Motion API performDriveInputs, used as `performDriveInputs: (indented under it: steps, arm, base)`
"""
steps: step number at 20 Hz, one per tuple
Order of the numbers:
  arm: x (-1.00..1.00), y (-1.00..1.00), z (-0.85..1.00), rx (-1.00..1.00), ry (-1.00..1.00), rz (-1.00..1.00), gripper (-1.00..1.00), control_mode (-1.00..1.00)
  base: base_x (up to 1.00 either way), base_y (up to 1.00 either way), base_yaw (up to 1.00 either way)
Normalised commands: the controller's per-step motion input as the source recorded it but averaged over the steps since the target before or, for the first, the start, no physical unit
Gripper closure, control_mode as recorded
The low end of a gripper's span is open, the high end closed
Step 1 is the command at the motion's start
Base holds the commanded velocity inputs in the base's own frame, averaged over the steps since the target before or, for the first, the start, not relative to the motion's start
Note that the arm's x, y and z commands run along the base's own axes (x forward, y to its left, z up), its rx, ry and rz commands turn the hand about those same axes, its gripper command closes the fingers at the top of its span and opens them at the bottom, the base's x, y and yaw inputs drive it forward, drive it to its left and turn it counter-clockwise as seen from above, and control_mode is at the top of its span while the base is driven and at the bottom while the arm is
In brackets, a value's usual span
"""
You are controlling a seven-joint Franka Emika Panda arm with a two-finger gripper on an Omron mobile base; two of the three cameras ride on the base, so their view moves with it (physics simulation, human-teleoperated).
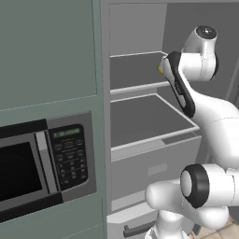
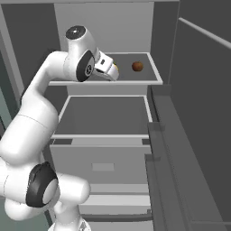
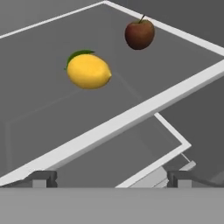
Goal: Open the fridge, remove the apple, lemon, and steak, and place them on any counter.
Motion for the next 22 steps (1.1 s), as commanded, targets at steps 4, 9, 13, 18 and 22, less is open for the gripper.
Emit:
performDriveInputs:
  steps: [4,9,13,18,22]
  arm:
    - [0.38,-0.12,0.11,0.00,0.04,0.00,-1.00,-1.00]
    - [0.45,0.00,0.00,0.00,0.03,0.01,-1.00,-1.00]
    - [0.43,0.00,0.00,0.00,0.01,0.04,-1.00,-1.00]
    - [0.41,0.00,0.00,0.00,0.04,0.05,-1.00,-1.00]
    - [0.27,-0.02,-0.04,0.00,0.06,0.07,-1.00,-1.00]
  base:
    - [0.00,0.00,0.00]
    - [0.00,0.00,0.00]
    - [0.00,0.00,0.00]
    - [0.00,0.00,0.00]
    - [0.00,0.00,0.00]
